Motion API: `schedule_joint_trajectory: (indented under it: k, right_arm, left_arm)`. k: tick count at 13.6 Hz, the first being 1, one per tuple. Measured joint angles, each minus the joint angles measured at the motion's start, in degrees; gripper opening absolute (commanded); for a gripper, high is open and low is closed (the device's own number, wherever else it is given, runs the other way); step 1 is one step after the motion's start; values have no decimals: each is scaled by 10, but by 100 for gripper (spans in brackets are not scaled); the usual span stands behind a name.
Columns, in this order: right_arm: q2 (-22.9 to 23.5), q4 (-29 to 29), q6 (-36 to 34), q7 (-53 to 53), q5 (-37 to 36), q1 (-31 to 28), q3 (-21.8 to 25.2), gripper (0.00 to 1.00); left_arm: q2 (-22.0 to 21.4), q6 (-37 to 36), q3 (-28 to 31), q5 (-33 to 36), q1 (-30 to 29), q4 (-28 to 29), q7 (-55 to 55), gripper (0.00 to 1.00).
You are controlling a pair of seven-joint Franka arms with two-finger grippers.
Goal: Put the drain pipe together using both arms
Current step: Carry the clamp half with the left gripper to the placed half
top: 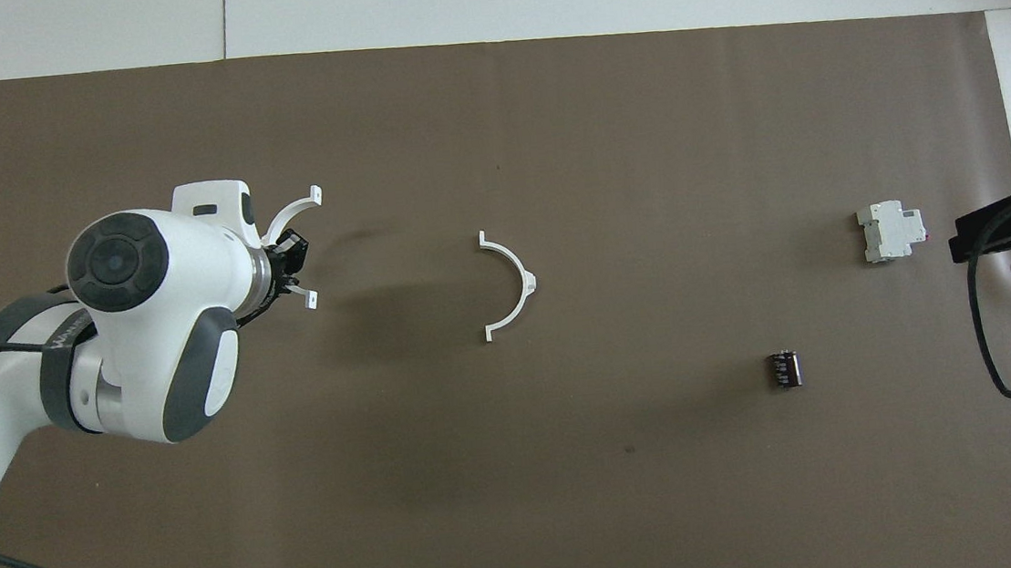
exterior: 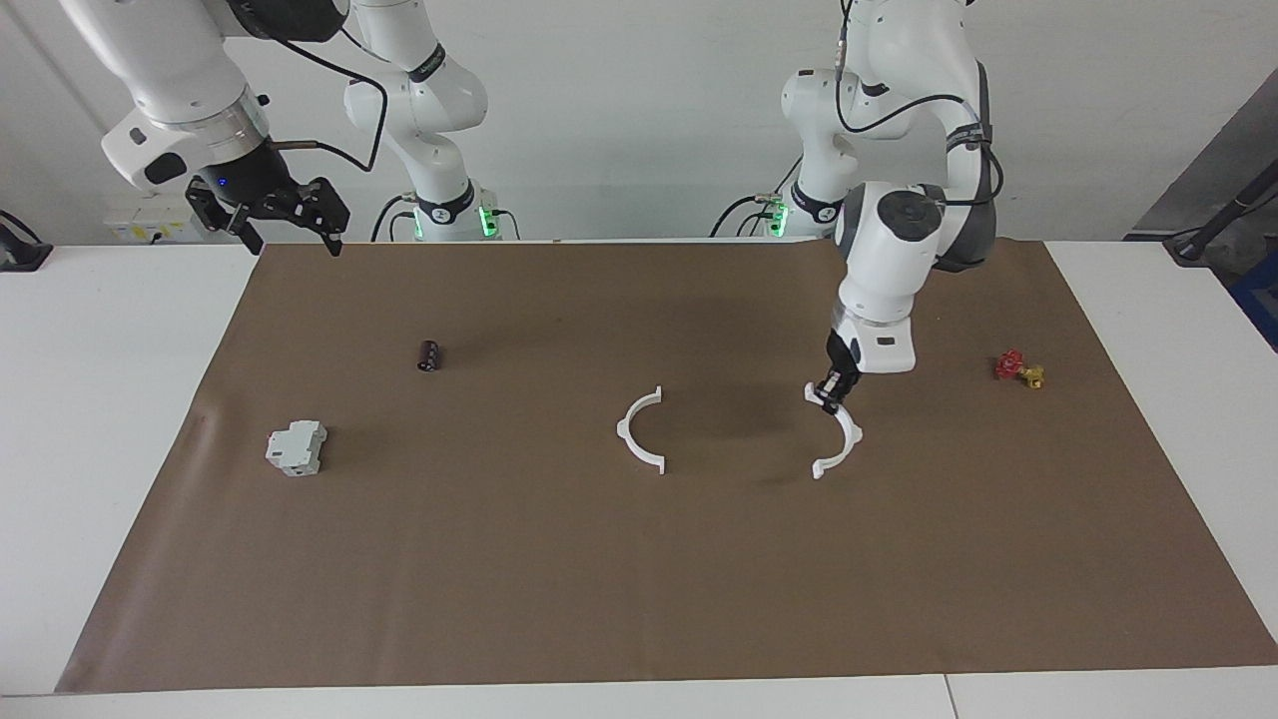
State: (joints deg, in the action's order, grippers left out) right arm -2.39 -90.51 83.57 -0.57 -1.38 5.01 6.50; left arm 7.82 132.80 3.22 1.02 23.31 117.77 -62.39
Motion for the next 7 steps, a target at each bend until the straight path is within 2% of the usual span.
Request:
schedule_joint_trajectory:
  k: [7]
  right_arm:
    - [0, 0, 0, 0, 0, 0, 0, 100]
  left_arm:
    - [17, 11, 1, 0, 105, 0, -113, 0]
